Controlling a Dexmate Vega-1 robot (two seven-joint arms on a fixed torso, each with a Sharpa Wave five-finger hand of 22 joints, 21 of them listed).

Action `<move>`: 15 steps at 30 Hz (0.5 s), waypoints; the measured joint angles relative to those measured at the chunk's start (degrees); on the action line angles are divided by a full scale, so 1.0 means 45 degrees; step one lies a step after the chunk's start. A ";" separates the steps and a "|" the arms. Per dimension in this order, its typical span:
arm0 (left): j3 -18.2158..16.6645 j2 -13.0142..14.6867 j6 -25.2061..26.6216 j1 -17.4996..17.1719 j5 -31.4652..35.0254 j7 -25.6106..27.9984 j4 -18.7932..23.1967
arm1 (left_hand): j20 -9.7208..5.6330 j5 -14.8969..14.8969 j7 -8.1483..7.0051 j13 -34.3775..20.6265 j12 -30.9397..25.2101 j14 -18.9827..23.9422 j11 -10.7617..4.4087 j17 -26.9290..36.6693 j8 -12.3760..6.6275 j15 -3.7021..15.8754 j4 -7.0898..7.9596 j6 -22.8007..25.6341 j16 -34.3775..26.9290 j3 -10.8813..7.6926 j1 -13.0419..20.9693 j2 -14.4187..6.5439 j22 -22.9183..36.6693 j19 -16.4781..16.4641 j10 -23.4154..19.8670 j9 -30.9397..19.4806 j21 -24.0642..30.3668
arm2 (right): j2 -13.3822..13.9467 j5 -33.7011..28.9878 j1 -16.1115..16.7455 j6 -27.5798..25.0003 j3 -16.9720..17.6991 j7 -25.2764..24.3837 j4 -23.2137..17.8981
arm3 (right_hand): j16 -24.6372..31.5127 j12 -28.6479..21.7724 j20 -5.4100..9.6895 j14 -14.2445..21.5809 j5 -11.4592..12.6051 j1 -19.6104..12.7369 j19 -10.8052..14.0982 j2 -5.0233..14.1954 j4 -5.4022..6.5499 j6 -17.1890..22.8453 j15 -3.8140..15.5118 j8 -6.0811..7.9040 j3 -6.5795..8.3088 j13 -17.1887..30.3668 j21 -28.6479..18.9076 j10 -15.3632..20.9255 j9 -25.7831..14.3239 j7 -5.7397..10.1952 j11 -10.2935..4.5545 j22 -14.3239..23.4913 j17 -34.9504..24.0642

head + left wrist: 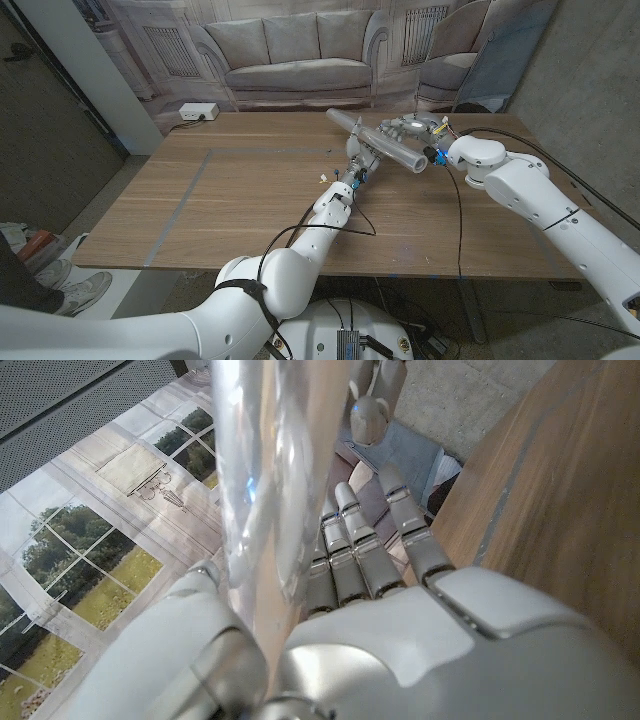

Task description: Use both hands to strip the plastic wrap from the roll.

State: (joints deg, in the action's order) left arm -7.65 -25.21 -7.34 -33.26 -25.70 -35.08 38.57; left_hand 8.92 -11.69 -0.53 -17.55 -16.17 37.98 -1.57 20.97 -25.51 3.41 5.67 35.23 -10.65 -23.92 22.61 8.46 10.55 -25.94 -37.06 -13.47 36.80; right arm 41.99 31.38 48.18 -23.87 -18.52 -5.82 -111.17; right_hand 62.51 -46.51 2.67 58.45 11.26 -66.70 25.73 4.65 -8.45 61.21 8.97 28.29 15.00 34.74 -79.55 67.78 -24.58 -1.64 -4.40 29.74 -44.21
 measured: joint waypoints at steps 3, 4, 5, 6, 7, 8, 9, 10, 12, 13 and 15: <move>-0.0290 -0.0031 0.0134 0.0171 -0.0199 -0.0292 -0.0200 | -0.0303 -0.0027 -0.0218 0.0059 0.0000 0.0385 -0.0098 -0.0140 0.0000 0.0071 -0.0149 -0.0128 -0.0162 -0.0018 0.0245 0.0016 0.0000 -0.0477 -0.0099 -0.0059 0.0000 | -0.0056 0.0028 0.0120 0.0086 0.0111 -0.0292 -0.0078 | 0.0000 0.0000 -0.0001 0.0000 0.0000 0.0000 0.0000 0.0000 0.0000 0.0000 -0.0001 -0.0001 0.0000 0.0000 -0.0076 0.0000 0.0001 0.0000 0.0000 -0.0074 0.0000; -0.0425 -0.0052 0.0193 0.0297 -0.0352 -0.0481 -0.0392 | -0.0387 -0.0079 -0.0251 0.0062 0.0000 0.0508 -0.0105 -0.0167 0.0000 0.0085 -0.0212 -0.0162 -0.0196 -0.0082 0.0377 -0.0116 0.0000 -0.0621 -0.0106 -0.0077 0.0012 | -0.0081 0.0034 0.0173 0.0107 0.0162 -0.0371 -0.0107 | 0.0000 0.0000 -0.0001 0.0000 0.0000 0.0000 0.0000 0.0000 0.0005 0.0000 -0.0001 -0.0001 -0.0005 0.0007 -0.0129 0.0000 0.0001 0.0000 0.0000 -0.0112 0.0001; -0.0425 -0.0052 0.0266 0.0297 -0.0455 -0.0636 -0.0392 | -0.0478 -0.0108 -0.0268 0.0062 0.0000 0.0619 -0.0145 -0.0200 0.0000 0.0106 -0.0248 -0.0178 -0.0203 -0.0123 0.0509 -0.0247 0.0000 -0.0742 -0.0146 -0.0110 0.0060 | -0.0094 0.0034 0.0210 0.0107 0.0193 -0.0371 -0.0128 | 0.0000 0.0000 -0.0001 0.0000 0.0000 0.0000 0.0000 0.0000 0.0037 0.0000 -0.0001 -0.0001 -0.0037 0.0023 -0.0146 0.0000 0.0001 0.0000 0.0000 -0.0125 0.0001; -0.0630 -0.0075 0.0299 0.0490 -0.0488 -0.0687 -0.0728 | -0.0599 -0.0108 -0.0318 0.0061 0.0000 0.0754 -0.0192 -0.0226 0.0000 0.0124 -0.0273 -0.0229 -0.0265 -0.0205 0.0674 -0.0416 -0.0001 -0.0911 -0.0196 -0.0118 0.0111 | -0.0099 0.0042 0.0224 0.0159 0.0208 -0.0472 -0.0134 | 0.0000 0.0000 -0.0005 0.0000 0.0000 0.0000 -0.0058 0.0000 0.0038 0.0000 -0.0001 -0.0001 -0.0038 0.0039 -0.0148 0.0000 0.0001 0.0000 0.0000 -0.0163 0.0001; -0.0768 -0.0084 0.0439 0.0611 -0.0616 -0.0890 -0.0942 | -0.0712 -0.0108 -0.0344 0.0062 0.0000 0.0878 -0.0235 -0.0238 0.0000 0.0167 -0.0255 -0.0255 -0.0324 -0.0315 0.0814 -0.0558 -0.0001 -0.1065 -0.0240 -0.0119 0.0152 | -0.0114 0.0048 0.0267 0.0188 0.0246 -0.0525 -0.0161 | 0.0000 0.0000 -0.0026 0.0000 0.0000 0.0001 -0.0122 0.0000 0.0038 -0.0001 -0.0002 -0.0001 -0.0038 0.0041 -0.0148 -0.0001 0.0001 0.0000 0.0000 -0.0178 0.0001; -0.0927 -0.0092 0.0545 0.0754 -0.0711 -0.1029 -0.1205 | -0.0802 -0.0108 -0.0365 0.0062 -0.0009 0.0995 -0.0271 -0.0278 -0.0012 0.0183 -0.0220 -0.0277 -0.0332 -0.0348 0.0920 -0.0667 -0.0001 -0.1156 -0.0277 -0.0125 0.0159 | -0.0125 0.0058 0.0302 0.0214 0.0279 -0.0583 -0.0179 | 0.0000 0.0000 -0.0013 0.0001 0.0000 0.0000 -0.0126 0.0000 0.0016 -0.0001 -0.0002 -0.0001 -0.0090 0.0037 -0.0148 0.0000 0.0001 0.0001 0.0000 -0.0210 0.0001; -0.0980 -0.0094 0.0610 0.0801 -0.0778 -0.1118 -0.1286 | -0.0892 -0.0108 -0.0365 0.0062 -0.0085 0.1137 -0.0277 -0.0293 -0.0078 0.0218 -0.0225 -0.0277 -0.0388 -0.0421 0.0937 -0.0819 -0.0001 -0.1246 -0.0354 -0.0164 0.0159 | -0.0138 0.0062 0.0342 0.0226 0.0310 -0.0602 -0.0190 | 0.0000 0.0000 -0.0001 0.0001 0.0000 0.0000 -0.0139 0.0000 -0.0007 -0.0001 -0.0003 -0.0002 -0.0113 0.0032 -0.0178 0.0000 0.0002 0.0001 0.0000 -0.0233 0.0001; -0.1108 -0.0098 0.0672 0.0918 -0.0829 -0.1213 -0.1487 | -0.0916 -0.0108 -0.0362 0.0062 -0.0147 0.1260 -0.0278 -0.0293 -0.0120 0.0240 -0.0222 -0.0274 -0.0451 -0.0454 0.0877 -0.0963 -0.0001 -0.1327 -0.0465 -0.0177 0.0159 | -0.0145 0.0071 0.0364 0.0274 0.0327 -0.0645 -0.0197 | 0.0000 0.0000 -0.0001 0.0002 0.0000 0.0001 -0.0139 0.0000 -0.0018 -0.0001 -0.0003 -0.0001 -0.0123 0.0014 -0.0218 0.0000 -0.0009 0.0001 0.0001 -0.0243 0.0001; -0.1310 -0.0108 0.0858 0.1097 -0.0952 -0.1429 -0.1772 | -0.0914 -0.0108 -0.0275 0.0061 -0.0191 0.1479 -0.0319 -0.0293 -0.0174 0.0317 -0.0223 -0.0188 -0.0505 -0.0453 0.0924 -0.1004 -0.0020 -0.1362 -0.0657 -0.0178 0.0159 | -0.0164 0.0080 0.0432 0.0324 0.0383 -0.0701 -0.0226 | 0.0000 0.0000 -0.0002 0.0005 0.0000 0.0001 -0.0139 0.0000 0.0017 -0.0001 -0.0008 -0.0002 -0.0158 0.0000 -0.0241 0.0000 -0.0051 0.0001 0.0001 -0.0296 -0.0033; -0.1379 -0.0112 0.0976 0.1156 -0.1004 -0.1523 -0.1857 | -0.0933 -0.0108 -0.0242 0.0061 -0.0263 0.1591 -0.0374 -0.0293 -0.0225 0.0334 -0.0223 -0.0155 -0.0554 -0.0453 0.0925 -0.1006 -0.0032 -0.1382 -0.0720 -0.0178 0.0159 | -0.0171 0.0084 0.0464 0.0345 0.0410 -0.0720 -0.0230 | 0.0000 0.0000 -0.0001 -0.0005 0.0000 0.0001 -0.0139 0.0000 0.0017 -0.0001 0.0002 -0.0002 -0.0158 -0.0001 -0.0266 0.0000 -0.0063 0.0001 0.0001 -0.0312 -0.0052; -0.1618 -0.0130 0.1180 0.1348 -0.1077 -0.1682 -0.2140 | -0.0955 -0.0108 -0.0219 0.0048 -0.0381 0.1777 -0.0452 -0.0268 -0.0316 0.0402 -0.0224 0.0044 -0.0601 -0.0453 0.0970 -0.1053 -0.0037 -0.1403 -0.0975 -0.0228 0.0159 | -0.0189 0.0097 0.0529 0.0413 0.0459 -0.0777 -0.0240 | 0.0000 0.0000 -0.0001 -0.0045 0.0000 0.0001 -0.0139 -0.0001 0.0017 -0.0002 0.0005 -0.0002 -0.0158 -0.0001 -0.0315 -0.0001 -0.0066 0.0002 0.0001 -0.0376 -0.0056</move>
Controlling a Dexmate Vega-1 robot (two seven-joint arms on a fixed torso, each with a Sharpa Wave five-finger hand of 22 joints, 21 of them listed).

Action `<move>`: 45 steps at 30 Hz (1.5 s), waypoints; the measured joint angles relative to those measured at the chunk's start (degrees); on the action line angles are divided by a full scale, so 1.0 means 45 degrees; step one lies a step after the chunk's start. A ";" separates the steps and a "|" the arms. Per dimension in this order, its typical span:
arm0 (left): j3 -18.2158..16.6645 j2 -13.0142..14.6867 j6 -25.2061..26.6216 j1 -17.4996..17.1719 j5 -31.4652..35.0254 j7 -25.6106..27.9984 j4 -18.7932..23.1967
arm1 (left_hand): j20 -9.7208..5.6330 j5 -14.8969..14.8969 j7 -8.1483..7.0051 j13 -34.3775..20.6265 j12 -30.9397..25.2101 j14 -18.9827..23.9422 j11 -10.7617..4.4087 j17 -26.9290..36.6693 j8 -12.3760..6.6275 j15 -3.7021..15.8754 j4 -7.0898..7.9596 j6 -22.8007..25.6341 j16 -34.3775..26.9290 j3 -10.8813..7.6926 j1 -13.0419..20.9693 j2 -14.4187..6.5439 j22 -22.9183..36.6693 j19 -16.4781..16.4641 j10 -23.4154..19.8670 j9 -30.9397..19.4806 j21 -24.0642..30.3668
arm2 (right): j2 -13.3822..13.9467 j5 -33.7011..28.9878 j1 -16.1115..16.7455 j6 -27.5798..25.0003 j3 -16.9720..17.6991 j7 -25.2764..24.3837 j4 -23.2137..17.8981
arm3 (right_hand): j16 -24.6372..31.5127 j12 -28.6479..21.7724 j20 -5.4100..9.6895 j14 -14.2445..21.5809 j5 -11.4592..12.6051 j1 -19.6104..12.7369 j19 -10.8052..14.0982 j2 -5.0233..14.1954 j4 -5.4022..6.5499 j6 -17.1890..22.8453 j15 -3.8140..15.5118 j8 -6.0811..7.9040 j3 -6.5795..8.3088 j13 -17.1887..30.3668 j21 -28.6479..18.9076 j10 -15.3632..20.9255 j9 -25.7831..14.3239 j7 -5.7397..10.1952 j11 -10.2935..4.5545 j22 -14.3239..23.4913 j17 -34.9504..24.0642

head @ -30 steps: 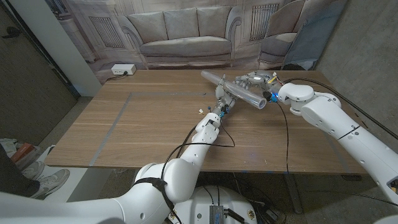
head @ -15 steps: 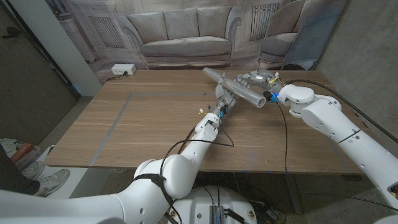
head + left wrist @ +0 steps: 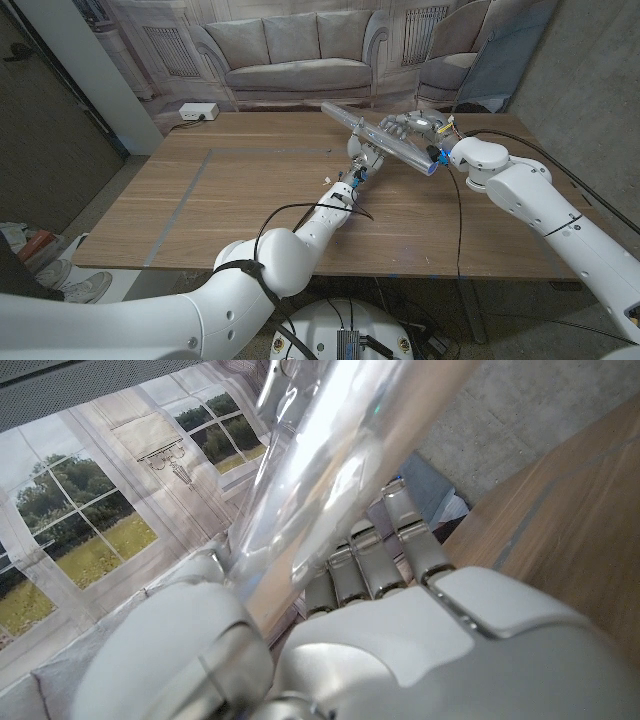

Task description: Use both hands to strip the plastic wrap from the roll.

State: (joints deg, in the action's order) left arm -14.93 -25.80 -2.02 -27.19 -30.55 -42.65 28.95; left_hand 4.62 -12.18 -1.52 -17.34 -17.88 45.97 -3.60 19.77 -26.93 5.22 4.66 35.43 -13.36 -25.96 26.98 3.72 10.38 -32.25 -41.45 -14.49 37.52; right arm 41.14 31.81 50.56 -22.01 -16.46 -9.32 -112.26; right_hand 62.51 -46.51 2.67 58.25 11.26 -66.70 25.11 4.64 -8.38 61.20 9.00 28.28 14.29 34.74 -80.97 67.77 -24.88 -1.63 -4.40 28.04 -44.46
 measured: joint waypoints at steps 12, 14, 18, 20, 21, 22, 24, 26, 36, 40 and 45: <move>-0.0202 -0.0020 0.0695 0.0423 -0.1050 -0.0442 -0.0760 | 0.0049 0.0000 0.0020 -0.0081 -0.0132 -0.0330 -0.0003 0.0012 -0.0416 -0.0049 -0.0052 0.0280 0.0177 0.0516 -0.0368 0.0716 -0.0006 -0.0037 0.0103 -0.0246 -0.0258 | -0.0171 0.0085 0.0251 0.0359 0.0214 -0.0254 -0.0002 | 0.0000 0.0000 -0.0017 -0.0002 0.0000 -0.0035 -0.0117 0.0036 0.0019 -0.0001 -0.0002 -0.0002 -0.0159 -0.0052 -0.0280 0.0000 0.0005 0.0001 0.0000 -0.0380 -0.0048; -0.0050 -0.0022 0.0878 0.0334 -0.1288 -0.0421 -0.0675 | 0.0049 0.0000 -0.0045 -0.0129 -0.0149 -0.0330 0.0001 0.0013 -0.0416 -0.0048 -0.0052 0.0215 0.0211 0.0516 -0.0367 0.0716 -0.0014 -0.0037 0.0108 -0.0247 -0.0259 | -0.0195 0.0085 0.0276 0.0397 0.0246 -0.0291 0.0012 | 0.0000 0.0000 -0.0017 -0.0002 0.0000 -0.0068 -0.0117 0.0068 0.0037 -0.0001 -0.0002 -0.0002 -0.0177 -0.0052 -0.0333 0.0000 0.0003 0.0001 0.0000 -0.0444 -0.0069; 0.0322 -0.0025 0.1156 -0.0009 -0.1514 -0.0154 -0.0114 | 0.0047 0.0000 0.0323 -0.0142 -0.0149 -0.0330 -0.0048 0.0013 -0.0698 -0.0048 0.0001 0.0592 0.0211 0.0569 -0.0365 0.0717 0.0026 -0.0037 0.0058 -0.0359 -0.0344 | -0.0249 0.0087 0.0314 0.0524 0.0307 -0.0406 0.0027 | 0.0000 -0.0025 -0.0021 -0.0002 0.0000 -0.0067 -0.0111 0.0067 0.0037 -0.0002 -0.0003 -0.0009 -0.0177 -0.0052 -0.0404 -0.0001 0.0004 0.0002 0.0001 -0.0560 -0.0020; 0.0450 -0.0027 0.1311 -0.0149 -0.1562 0.0026 0.0123 | 0.0046 0.0000 0.0381 -0.0142 -0.0150 -0.0329 -0.0071 0.0020 -0.0768 -0.0048 -0.0011 0.0652 0.0211 0.0582 -0.0251 0.0831 0.0071 -0.0038 0.0034 -0.0412 -0.0346 | -0.0269 0.0084 0.0324 0.0576 0.0358 -0.0450 0.0029 | 0.0000 -0.0074 -0.0016 -0.0002 0.0000 -0.0067 -0.0117 0.0068 0.0035 0.0045 -0.0004 -0.0010 -0.0178 -0.0034 -0.0428 0.0000 0.0004 0.0048 0.0001 -0.0594 -0.0018; 0.0535 -0.0028 0.1364 -0.0248 -0.1582 0.0107 0.0294 | 0.0046 0.0000 0.0299 -0.0175 -0.0149 -0.0329 -0.0098 0.0053 -0.0769 -0.0049 -0.0051 0.0469 0.0211 0.0623 -0.0251 0.0831 0.0070 -0.0039 0.0062 -0.0452 -0.0345 | -0.0280 0.0079 0.0327 0.0599 0.0375 -0.0497 0.0029 | 0.0000 -0.0074 0.0020 -0.0002 0.0000 -0.0067 -0.0158 0.0067 0.0002 0.0067 -0.0004 -0.0010 -0.0212 -0.0040 -0.0459 -0.0001 0.0004 0.0070 0.0001 -0.0627 -0.0018; 0.0535 -0.0028 0.1411 -0.0248 -0.1605 0.0191 0.0294 | 0.0046 -0.0007 0.0156 -0.0196 -0.0149 -0.0329 -0.0126 0.0070 -0.0706 -0.0049 -0.0068 0.0271 0.0211 0.0641 -0.0251 0.0831 0.0066 -0.0038 0.0089 -0.0475 -0.0385 | -0.0295 0.0079 0.0331 0.0599 0.0396 -0.0497 0.0029 | 0.0000 -0.0074 0.0020 -0.0002 0.0000 -0.0067 -0.0158 0.0067 0.0002 0.0067 -0.0004 -0.0010 -0.0212 -0.0033 -0.0478 -0.0001 0.0004 0.0071 0.0001 -0.0669 -0.0019; 0.0643 -0.0028 0.1486 -0.0378 -0.1623 0.0333 0.0517 | 0.0055 -0.0090 -0.0079 -0.0201 -0.0149 -0.0473 -0.0159 0.0072 -0.0529 -0.0093 -0.0054 -0.0277 0.0211 0.0731 -0.0251 0.0831 0.0060 -0.0029 0.0226 -0.0509 -0.0507 | -0.0319 0.0072 0.0338 0.0645 0.0425 -0.0551 0.0029 | 0.0000 -0.0074 0.0020 -0.0001 0.0000 -0.0068 -0.0157 0.0068 0.0003 0.0067 -0.0004 -0.0010 -0.0212 -0.0016 -0.0478 0.0000 0.0004 0.0071 0.0001 -0.0696 -0.0041; 0.0836 -0.0028 0.1582 -0.0652 -0.1629 0.0527 0.1037 | 0.0191 -0.0099 -0.0250 -0.0201 -0.0149 -0.0644 -0.0177 0.0072 -0.0399 -0.0155 -0.0087 -0.0720 0.0306 0.0833 -0.0253 0.0836 0.0060 0.0107 0.0441 -0.0539 -0.0575 | -0.0357 0.0062 0.0352 0.0703 0.0461 -0.0651 0.0034 | 0.0000 -0.0074 0.0020 -0.0001 0.0000 -0.0104 -0.0157 0.0104 0.0054 0.0067 -0.0005 -0.0011 -0.0264 -0.0015 -0.0570 0.0000 0.0006 0.0071 0.0001 -0.0745 -0.0061; 0.1144 -0.0027 0.1878 -0.1150 -0.1514 0.1060 0.1993 | 0.0411 -0.0100 -0.0345 -0.0200 -0.0063 -0.1036 -0.0114 0.0072 -0.0367 -0.0251 -0.0105 -0.0941 0.0431 0.1026 -0.0294 0.1124 0.0060 0.0329 0.0766 -0.0538 -0.0763 | -0.0546 0.0041 0.0495 0.0987 0.0702 -0.0971 0.0035 | 0.0000 -0.0073 -0.0047 -0.0001 0.0000 -0.0117 -0.0226 0.0117 0.0054 0.0066 -0.0006 -0.0035 -0.0263 -0.0053 -0.0725 0.0004 -0.0036 0.0071 -0.0003 -0.0994 -0.0120; 0.1193 -0.0027 0.2028 -0.1249 -0.1419 0.1269 0.2193 | 0.0459 -0.0099 -0.0344 -0.0200 -0.0063 -0.1036 -0.0113 0.0072 -0.0367 -0.0251 -0.0158 -0.0941 0.0431 0.1079 -0.0268 0.1151 0.0060 0.0377 0.0767 -0.0538 -0.0763 | -0.0617 0.0026 0.0553 0.1049 0.0796 -0.1084 -0.0031 | 0.0000 -0.0122 -0.0047 -0.0001 0.0000 -0.0116 -0.0225 0.0117 0.0036 0.0066 -0.0006 -0.0037 -0.0387 -0.0052 -0.0834 0.0055 -0.0042 0.0071 -0.0053 -0.1132 -0.0127; 0.1193 -0.0027 0.2231 -0.1249 -0.1283 0.1438 0.2193 | 0.0479 -0.0099 -0.0341 -0.0199 -0.0063 -0.1148 -0.0113 0.0071 -0.0367 -0.0275 -0.0158 -0.0938 0.0430 0.1079 -0.0267 0.1150 0.0060 0.0397 0.0767 -0.0538 -0.0852 | -0.0666 0.0026 0.0574 0.1049 0.0872 -0.1084 -0.0076 | 0.0000 -0.0122 -0.0047 0.0001 0.0000 -0.0117 -0.0225 0.0117 0.0036 0.0066 -0.0009 -0.0037 -0.0386 -0.0052 -0.0939 0.0055 -0.0034 0.0071 -0.0054 -0.1299 -0.0179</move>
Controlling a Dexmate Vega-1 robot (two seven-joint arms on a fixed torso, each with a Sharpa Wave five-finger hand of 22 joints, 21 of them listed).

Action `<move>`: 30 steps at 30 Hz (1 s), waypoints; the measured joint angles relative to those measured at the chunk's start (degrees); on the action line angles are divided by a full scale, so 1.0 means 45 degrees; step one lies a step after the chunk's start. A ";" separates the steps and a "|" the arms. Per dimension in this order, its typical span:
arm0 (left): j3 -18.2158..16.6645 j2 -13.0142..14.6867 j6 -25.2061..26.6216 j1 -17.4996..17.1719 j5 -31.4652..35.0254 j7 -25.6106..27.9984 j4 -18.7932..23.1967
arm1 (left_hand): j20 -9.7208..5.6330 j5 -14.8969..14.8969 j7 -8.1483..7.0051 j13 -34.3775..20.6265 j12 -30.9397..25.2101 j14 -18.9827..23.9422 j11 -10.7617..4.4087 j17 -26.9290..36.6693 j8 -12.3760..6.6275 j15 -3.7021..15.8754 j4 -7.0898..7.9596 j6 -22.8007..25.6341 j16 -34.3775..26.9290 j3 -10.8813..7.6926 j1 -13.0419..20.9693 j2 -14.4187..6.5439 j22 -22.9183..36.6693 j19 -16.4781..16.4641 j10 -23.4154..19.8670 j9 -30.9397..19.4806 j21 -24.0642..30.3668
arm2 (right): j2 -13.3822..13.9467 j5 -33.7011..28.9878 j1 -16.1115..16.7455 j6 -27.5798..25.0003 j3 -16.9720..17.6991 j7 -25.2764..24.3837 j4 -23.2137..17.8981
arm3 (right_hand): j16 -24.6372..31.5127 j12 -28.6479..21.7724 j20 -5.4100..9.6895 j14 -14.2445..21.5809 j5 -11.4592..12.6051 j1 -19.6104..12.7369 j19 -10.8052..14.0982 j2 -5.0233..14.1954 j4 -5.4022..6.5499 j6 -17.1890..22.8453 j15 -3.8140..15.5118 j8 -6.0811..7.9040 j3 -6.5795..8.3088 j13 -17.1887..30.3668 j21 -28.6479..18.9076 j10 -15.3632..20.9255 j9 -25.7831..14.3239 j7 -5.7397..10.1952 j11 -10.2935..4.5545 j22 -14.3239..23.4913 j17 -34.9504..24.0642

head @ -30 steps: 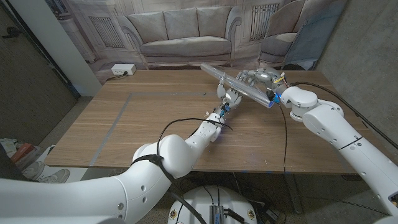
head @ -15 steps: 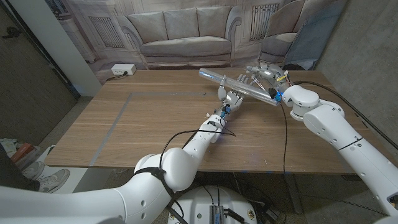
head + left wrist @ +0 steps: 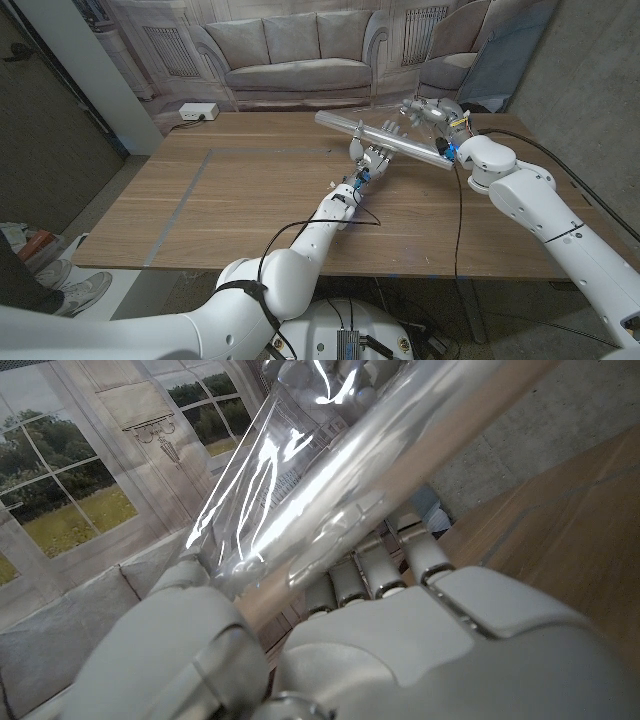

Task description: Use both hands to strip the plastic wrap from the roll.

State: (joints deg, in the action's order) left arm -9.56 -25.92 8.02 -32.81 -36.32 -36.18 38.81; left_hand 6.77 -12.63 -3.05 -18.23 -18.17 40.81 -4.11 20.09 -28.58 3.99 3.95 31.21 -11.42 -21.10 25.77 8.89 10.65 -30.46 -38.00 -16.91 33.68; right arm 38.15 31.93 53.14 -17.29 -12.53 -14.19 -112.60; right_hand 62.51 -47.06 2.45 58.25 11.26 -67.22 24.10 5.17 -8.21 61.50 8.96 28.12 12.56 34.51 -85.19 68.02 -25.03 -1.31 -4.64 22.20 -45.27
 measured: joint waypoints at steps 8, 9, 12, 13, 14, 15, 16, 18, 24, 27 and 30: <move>0.0035 0.0009 0.0229 -0.0261 0.0318 0.0050 0.0627 | 0.0068 0.0000 0.0046 0.0001 0.0000 -0.0023 0.0000 -0.0001 -0.0056 0.0024 0.0054 0.0045 0.0000 0.0053 -0.0003 -0.0004 0.0000 0.0068 -0.0001 0.0001 -0.0047 | -0.0056 -0.0097 -0.0062 0.0121 0.0046 -0.0392 -0.0008 | -0.0052 0.0001 0.0068 0.0019 0.0000 -0.0036 -0.0072 0.0037 0.0053 0.0000 -0.0018 -0.0098 -0.0053 0.0017 -0.0178 -0.0030 -0.0050 -0.0001 -0.0029 -0.0261 0.0001; 0.0035 0.0009 0.0234 -0.0261 0.0341 0.0049 0.0627 | 0.0068 0.0000 0.0047 0.0001 0.0000 -0.0055 0.0000 -0.0001 -0.0057 -0.0008 0.0054 0.0047 0.0000 0.0053 -0.0003 -0.0004 0.0000 0.0068 -0.0001 0.0001 -0.0047 | -0.0065 -0.0097 -0.0082 0.0121 0.0046 -0.0392 -0.0008 | -0.0052 0.0000 0.0055 0.0019 0.0000 -0.0052 -0.0086 0.0052 0.0053 -0.0001 -0.0019 -0.0099 -0.0053 0.0013 -0.0189 -0.0040 -0.0050 -0.0001 -0.0038 -0.0271 0.0001; -0.0034 0.0013 0.0242 -0.0260 0.0452 0.0050 0.0635 | 0.0068 0.0000 0.0114 0.0001 0.0000 -0.0093 0.0000 -0.0001 -0.0057 -0.0046 0.0054 0.0114 0.0000 0.0053 -0.0005 -0.0006 0.0001 0.0068 -0.0001 0.0001 -0.0096 | -0.0096 -0.0137 -0.0147 0.0122 0.0047 -0.0478 -0.0008 | -0.0052 0.0000 0.0027 0.0019 0.0000 -0.0052 -0.0116 0.0052 0.0053 0.0000 -0.0019 -0.0107 -0.0053 -0.0001 -0.0248 -0.0042 -0.0050 -0.0001 -0.0038 -0.0365 0.0001; -0.0034 0.0013 0.0250 -0.0260 0.0485 0.0052 0.0635 | 0.0098 0.0000 0.0114 0.0001 0.0000 -0.0093 0.0000 -0.0002 -0.0057 -0.0046 0.0054 0.0114 0.0000 0.0053 -0.0013 -0.0015 0.0001 0.0098 -0.0001 0.0001 -0.0095 | -0.0114 -0.0137 -0.0184 0.0122 0.0048 -0.0478 -0.0002 | -0.0052 0.0001 0.0027 0.0019 0.0000 -0.0052 -0.0116 0.0052 0.0053 -0.0001 -0.0019 -0.0108 -0.0053 -0.0001 -0.0251 -0.0043 -0.0050 -0.0001 -0.0039 -0.0385 0.0001; -0.0034 0.0013 0.0259 -0.0260 0.0525 0.0054 0.0635 | 0.0127 0.0000 0.0114 0.0002 0.0000 -0.0093 0.0000 -0.0002 -0.0057 -0.0046 0.0091 0.0114 0.0000 0.0090 -0.0126 -0.0127 0.0001 0.0127 -0.0001 0.0002 -0.0095 | -0.0126 -0.0137 -0.0209 0.0122 0.0048 -0.0478 0.0004 | -0.0052 0.0001 0.0026 0.0019 0.0000 -0.0052 -0.0115 0.0052 0.0053 -0.0001 -0.0019 -0.0107 -0.0053 -0.0001 -0.0251 -0.0043 -0.0050 -0.0001 -0.0038 -0.0394 0.0002; -0.0034 0.0013 0.0260 -0.0260 0.0547 0.0054 0.0635 | 0.0145 0.0000 0.0114 0.0002 0.0000 -0.0116 0.0000 -0.0001 -0.0057 -0.0022 0.0091 0.0114 -0.0001 0.0089 -0.0120 -0.0122 0.0001 0.0145 -0.0001 0.0002 -0.0103 | -0.0138 -0.0137 -0.0227 0.0122 0.0048 -0.0478 0.0013 | -0.0052 0.0001 0.0026 0.0019 0.0000 -0.0051 -0.0116 0.0052 0.0053 -0.0001 -0.0019 -0.0107 -0.0053 -0.0001 -0.0251 -0.0044 -0.0050 -0.0001 -0.0038 -0.0433 0.0002; -0.0034 0.0013 0.0262 -0.0260 0.0591 0.0055 0.0635 | 0.0207 0.0000 0.0115 0.0002 0.0000 -0.0171 0.0000 -0.0002 -0.0056 -0.0026 0.0101 0.0113 -0.0001 0.0109 -0.0120 -0.0122 0.0000 0.0208 -0.0001 0.0002 -0.0145 | -0.0166 -0.0137 -0.0266 0.0122 0.0048 -0.0478 0.0036 | -0.0052 0.0001 0.0026 0.0019 0.0000 -0.0051 -0.0116 0.0052 0.0053 -0.0001 -0.0019 -0.0108 -0.0053 -0.0001 -0.0251 -0.0044 -0.0050 -0.0001 -0.0037 -0.0446 0.0002; -0.0073 0.0021 0.0262 -0.0323 0.0664 0.0057 0.0746 | 0.0252 0.0000 0.0115 0.0002 0.0000 -0.0251 -0.0011 -0.0002 -0.0057 -0.0068 0.0053 0.0113 0.0046 0.0157 -0.0120 -0.0122 0.0001 0.0252 0.0047 0.0002 -0.0145 | -0.0197 -0.0186 -0.0311 0.0038 0.0048 -0.0674 0.0063 | -0.0052 0.0001 0.0026 0.0019 0.0000 -0.0051 -0.0115 0.0052 0.0053 -0.0001 -0.0019 -0.0108 -0.0053 -0.0036 -0.0329 -0.0045 -0.0050 -0.0001 -0.0036 -0.0496 -0.0037; -0.0107 0.0041 0.0230 -0.0345 0.0860 -0.0006 0.0792 | 0.0296 0.0000 0.0085 0.0002 0.0000 -0.0410 0.0026 -0.0003 -0.0056 -0.0092 0.0054 0.0084 0.0048 0.0299 -0.0118 -0.0116 0.0039 0.0296 0.0206 0.0022 -0.0145 | -0.0306 -0.0203 -0.0469 -0.0066 0.0049 -0.0769 0.0167 | -0.0100 0.0001 0.0019 0.0020 0.0000 -0.0051 -0.0121 0.0051 0.0019 -0.0001 -0.0020 -0.0108 -0.0159 -0.0023 -0.0428 -0.0046 -0.0049 -0.0001 -0.0034 -0.0616 -0.0058; -0.0123 0.0048 0.0167 -0.0339 0.0954 -0.0074 0.0777 | 0.0300 0.0000 0.0068 0.0002 0.0000 -0.0524 0.0058 -0.0023 -0.0056 -0.0069 0.0017 0.0066 0.0048 0.0335 -0.0052 0.0018 0.0039 0.0292 0.0238 0.0037 -0.0145 | -0.0339 -0.0203 -0.0517 -0.0079 0.0049 -0.0788 0.0198 | -0.0100 0.0001 -0.0019 0.0020 0.0000 -0.0051 -0.0160 0.0051 0.0034 -0.0001 -0.0020 -0.0108 -0.0175 -0.0023 -0.0428 -0.0045 -0.0048 -0.0001 -0.0033 -0.0682 -0.0058; -0.0150 0.0049 0.0051 -0.0326 0.1088 -0.0143 0.0750 | 0.0368 0.0000 0.0068 0.0013 0.0025 -0.0525 0.0062 -0.0036 -0.0056 -0.0068 -0.0002 0.0066 0.0048 0.0353 -0.0134 0.0102 0.0038 0.0223 0.0266 0.0037 -0.0243 | -0.0376 -0.0208 -0.0565 -0.0103 0.0049 -0.0827 0.0222 | -0.0100 0.0001 -0.0019 0.0034 0.0000 -0.0050 -0.0159 0.0051 0.0034 -0.0001 -0.0009 -0.0108 -0.0175 -0.0023 -0.0522 -0.0044 -0.0047 -0.0001 -0.0031 -0.0738 -0.0058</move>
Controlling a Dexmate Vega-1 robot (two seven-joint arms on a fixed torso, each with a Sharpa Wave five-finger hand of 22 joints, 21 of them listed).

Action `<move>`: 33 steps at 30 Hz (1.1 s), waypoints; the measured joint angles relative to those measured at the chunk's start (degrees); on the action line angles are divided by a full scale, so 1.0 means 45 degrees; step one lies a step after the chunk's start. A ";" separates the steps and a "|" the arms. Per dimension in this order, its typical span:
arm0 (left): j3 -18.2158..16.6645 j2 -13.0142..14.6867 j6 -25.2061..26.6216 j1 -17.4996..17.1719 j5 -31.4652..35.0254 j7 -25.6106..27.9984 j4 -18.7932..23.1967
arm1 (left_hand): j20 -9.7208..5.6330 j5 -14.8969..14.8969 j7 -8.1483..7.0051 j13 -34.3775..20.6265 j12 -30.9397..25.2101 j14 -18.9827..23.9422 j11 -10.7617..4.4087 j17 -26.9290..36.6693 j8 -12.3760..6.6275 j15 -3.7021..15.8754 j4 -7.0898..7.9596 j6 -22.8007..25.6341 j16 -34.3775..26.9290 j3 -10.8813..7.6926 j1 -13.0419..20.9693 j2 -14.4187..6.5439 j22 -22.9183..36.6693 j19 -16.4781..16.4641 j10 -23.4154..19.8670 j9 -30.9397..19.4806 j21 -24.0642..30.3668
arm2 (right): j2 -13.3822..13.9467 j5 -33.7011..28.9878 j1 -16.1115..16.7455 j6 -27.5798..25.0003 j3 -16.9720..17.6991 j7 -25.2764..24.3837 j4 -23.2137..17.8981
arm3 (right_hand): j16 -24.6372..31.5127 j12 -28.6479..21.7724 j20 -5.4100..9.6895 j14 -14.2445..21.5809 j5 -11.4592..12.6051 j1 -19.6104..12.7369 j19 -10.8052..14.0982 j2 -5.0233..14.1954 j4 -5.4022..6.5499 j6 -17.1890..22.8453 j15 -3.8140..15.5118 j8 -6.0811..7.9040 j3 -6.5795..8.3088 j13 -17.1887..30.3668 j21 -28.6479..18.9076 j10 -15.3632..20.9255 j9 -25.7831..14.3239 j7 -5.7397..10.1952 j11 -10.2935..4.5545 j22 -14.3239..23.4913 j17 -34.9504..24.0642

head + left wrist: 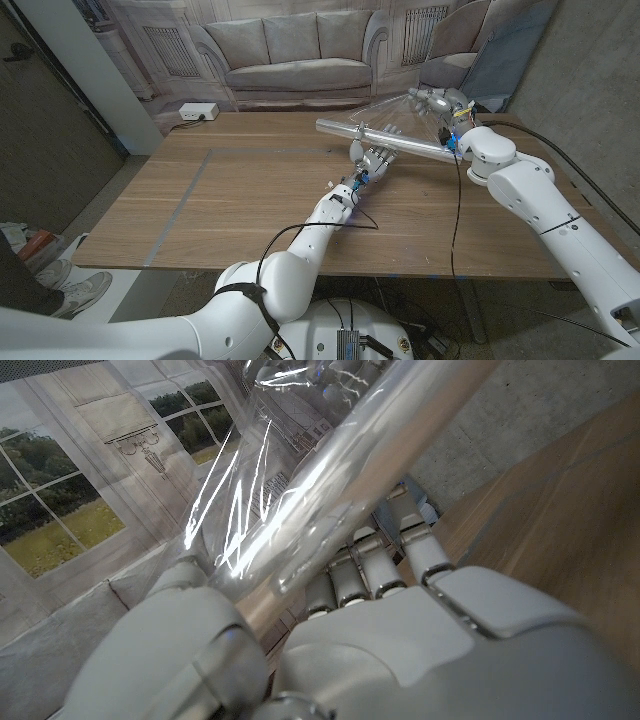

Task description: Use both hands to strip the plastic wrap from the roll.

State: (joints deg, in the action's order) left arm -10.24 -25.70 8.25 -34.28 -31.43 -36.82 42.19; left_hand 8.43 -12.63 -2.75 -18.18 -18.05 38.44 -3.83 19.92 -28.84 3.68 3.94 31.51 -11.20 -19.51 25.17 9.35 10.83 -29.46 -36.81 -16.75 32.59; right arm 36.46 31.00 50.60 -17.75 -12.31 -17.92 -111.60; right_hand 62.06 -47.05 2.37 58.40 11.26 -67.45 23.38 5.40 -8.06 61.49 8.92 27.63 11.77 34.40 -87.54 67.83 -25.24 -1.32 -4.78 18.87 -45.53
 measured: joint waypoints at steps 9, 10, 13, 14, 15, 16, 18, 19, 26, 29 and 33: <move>0.0029 0.0026 -0.0115 -0.0013 0.0327 -0.0139 0.0027 | -0.0001 0.0000 0.0023 0.0024 0.0075 -0.0181 0.0042 -0.0060 0.0000 -0.0046 -0.0066 -0.0116 0.0099 0.0173 0.0034 0.0132 -0.0001 0.0001 0.0218 0.0060 0.0000 | -0.0072 -0.0036 -0.0084 -0.0081 0.0031 -0.0156 0.0007 | -0.0044 -0.0001 0.0067 0.0009 0.0000 0.0001 -0.0070 -0.0001 0.0035 0.0000 0.0017 -0.0001 -0.0035 0.0040 -0.0101 0.0010 0.0004 0.0000 0.0011 -0.0120 -0.0027; 0.0044 0.0029 -0.0132 -0.0029 0.0359 -0.0148 0.0052 | 0.0008 0.0000 0.0024 0.0024 0.0129 -0.0235 0.0042 -0.0060 0.0000 -0.0034 -0.0052 -0.0116 0.0099 0.0187 0.0034 0.0132 -0.0001 -0.0003 0.0286 0.0060 0.0000 | -0.0085 -0.0044 -0.0103 -0.0088 0.0039 -0.0175 0.0007 | -0.0044 0.0000 0.0067 0.0008 0.0000 0.0001 -0.0069 -0.0001 0.0035 0.0000 0.0016 -0.0001 -0.0035 0.0029 -0.0101 0.0010 0.0004 0.0000 0.0010 -0.0120 -0.0023; 0.0071 0.0037 -0.0171 -0.0057 0.0428 -0.0177 0.0092 | 0.0138 0.0000 0.0007 0.0024 0.0163 -0.0296 0.0080 -0.0093 0.0069 -0.0018 -0.0055 -0.0263 0.0099 0.0265 0.0033 0.0132 -0.0001 0.0000 0.0329 0.0108 0.0000 | -0.0101 -0.0051 -0.0135 -0.0110 0.0045 -0.0211 0.0005 | -0.0062 -0.0001 0.0067 0.0009 0.0000 0.0001 -0.0069 -0.0001 0.0035 0.0000 0.0016 -0.0001 -0.0034 0.0022 -0.0201 0.0010 0.0004 0.0000 0.0012 -0.0155 -0.0039; 0.0093 0.0042 -0.0193 -0.0094 0.0475 -0.0193 0.0152 | 0.0138 0.0000 -0.0003 0.0055 0.0163 -0.0341 0.0089 -0.0113 0.0103 -0.0023 -0.0055 -0.0272 0.0099 0.0264 0.0033 0.0131 -0.0001 0.0000 0.0358 0.0118 0.0000 | -0.0107 -0.0058 -0.0149 -0.0132 0.0048 -0.0228 0.0003 | -0.0062 -0.0001 0.0067 0.0008 0.0000 0.0001 -0.0069 -0.0001 0.0035 0.0000 0.0016 -0.0001 -0.0034 0.0022 -0.0200 0.0010 0.0003 0.0000 0.0012 -0.0175 -0.0051; 0.0108 0.0048 -0.0218 -0.0111 0.0497 -0.0203 0.0176 | 0.0138 0.0000 0.0016 0.0078 0.0164 -0.0341 0.0062 -0.0118 0.0104 -0.0024 -0.0069 -0.0354 0.0099 0.0279 0.0033 0.0131 -0.0001 0.0000 0.0410 0.0119 0.0000 | -0.0121 -0.0067 -0.0177 -0.0155 0.0050 -0.0247 0.0002 | -0.0062 0.0000 0.0066 0.0008 0.0000 0.0001 -0.0069 -0.0001 0.0035 0.0000 0.0015 -0.0039 -0.0034 0.0022 -0.0201 0.0010 0.0003 0.0000 0.0012 -0.0179 -0.0060; 0.0113 0.0050 -0.0245 -0.0116 0.0520 -0.0217 0.0184 | 0.0138 0.0000 0.0002 0.0084 0.0165 -0.0367 0.0080 -0.0118 0.0165 -0.0049 -0.0069 -0.0470 0.0099 0.0279 0.0033 0.0131 -0.0002 0.0001 0.0465 0.0130 -0.0050 | -0.0131 -0.0069 -0.0194 -0.0156 0.0050 -0.0251 0.0001 | -0.0062 0.0000 0.0067 0.0009 0.0000 0.0001 -0.0069 -0.0001 0.0035 0.0007 0.0015 -0.0074 -0.0034 0.0022 -0.0201 0.0011 0.0003 0.0007 0.0012 -0.0179 -0.0059; 0.0143 0.0069 -0.0291 -0.0145 0.0566 -0.0245 0.0219 | 0.0138 0.0000 -0.0022 0.0085 0.0285 -0.0506 0.0090 -0.0143 0.0333 -0.0051 -0.0104 -0.0765 0.0099 0.0385 0.0033 0.0131 -0.0002 0.0001 0.0644 0.0189 -0.0098 | -0.0155 -0.0088 -0.0245 -0.0174 0.0054 -0.0292 0.0001 | -0.0062 0.0000 0.0066 0.0009 0.0000 0.0001 -0.0068 -0.0001 0.0035 0.0024 0.0015 -0.0076 -0.0034 0.0023 -0.0201 0.0011 -0.0004 0.0024 0.0013 -0.0208 -0.0059; 0.0168 0.0082 -0.0369 -0.0160 0.0603 -0.0293 0.0232 | 0.0137 -0.0042 -0.0034 0.0085 0.0309 -0.0613 0.0142 -0.0169 0.0424 -0.0057 -0.0100 -0.0935 0.0099 0.0388 0.0033 0.0131 -0.0002 0.0001 0.0725 0.0226 -0.0098 | -0.0160 -0.0089 -0.0253 -0.0176 0.0055 -0.0298 0.0000 | -0.0062 0.0000 0.0066 0.0010 0.0000 0.0002 -0.0069 -0.0001 0.0035 0.0025 0.0016 -0.0076 -0.0035 0.0023 -0.0201 0.0011 -0.0017 0.0024 0.0013 -0.0231 -0.0059; 0.0259 0.0147 -0.0746 -0.0150 0.0761 -0.0552 0.0107 | 0.0344 -0.0094 -0.0071 0.0142 0.0575 -0.1205 0.0257 -0.0237 0.0840 -0.0123 -0.0122 -0.1707 0.0098 0.0611 0.0033 0.0130 -0.0003 0.0211 0.1338 0.0414 -0.0277 | -0.0242 -0.0104 -0.0333 -0.0261 0.0087 -0.0407 0.0000 | -0.0062 0.0000 0.0066 0.0082 0.0000 0.0002 -0.0068 -0.0002 0.0035 0.0024 0.0082 -0.0088 -0.0106 0.0023 -0.0295 0.0013 -0.0016 0.0024 0.0015 -0.0238 -0.0119; 0.0273 0.0178 -0.0894 -0.0114 0.0804 -0.0659 0.0009 | 0.0363 -0.0094 -0.0073 0.0142 0.0579 -0.1251 0.0258 -0.0238 0.0872 -0.0122 -0.0121 -0.1708 0.0099 0.0719 0.0032 0.0131 -0.0003 0.0230 0.1417 0.0463 -0.0338 | -0.0278 -0.0105 -0.0345 -0.0277 0.0119 -0.0478 0.0000 | -0.0062 0.0000 0.0066 0.0086 0.0000 0.0002 -0.0068 -0.0002 0.0035 0.0024 0.0080 -0.0088 -0.0106 0.0023 -0.0295 0.0013 -0.0027 0.0024 0.0015 -0.0295 -0.0119; 0.0276 0.0184 -0.1118 -0.0062 0.0844 -0.0773 -0.0112 | 0.0431 -0.0094 -0.0199 0.0141 0.0628 -0.1543 0.0299 -0.0295 0.1095 -0.0143 -0.0136 -0.2117 0.0098 0.0843 -0.0006 0.0169 -0.0003 0.0298 0.1653 0.0524 -0.0408 | -0.0316 -0.0104 -0.0348 -0.0295 0.0170 -0.0554 -0.0005 | -0.0094 0.0000 0.0066 0.0102 0.0000 0.0002 -0.0067 -0.0002 0.0035 0.0024 0.0064 -0.0088 -0.0106 0.0024 -0.0295 0.0024 -0.0021 0.0024 0.0026 -0.0297 -0.0118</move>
State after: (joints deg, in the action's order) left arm -9.00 -24.87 3.21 -34.56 -27.63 -40.30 41.68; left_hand 10.37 -13.05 -3.64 -17.54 -15.23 31.50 -2.48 18.59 -23.91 3.03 3.33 21.98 -10.76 -15.72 25.14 10.11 10.81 -28.12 -29.37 -14.39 30.75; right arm 35.03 30.53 49.03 -19.08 -11.55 -20.41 -111.62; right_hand 61.64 -47.05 2.66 58.86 11.26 -67.44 23.08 5.39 -7.90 61.60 9.20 27.23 11.29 34.51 -88.87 67.93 -25.34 -1.21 -4.66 17.54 -46.06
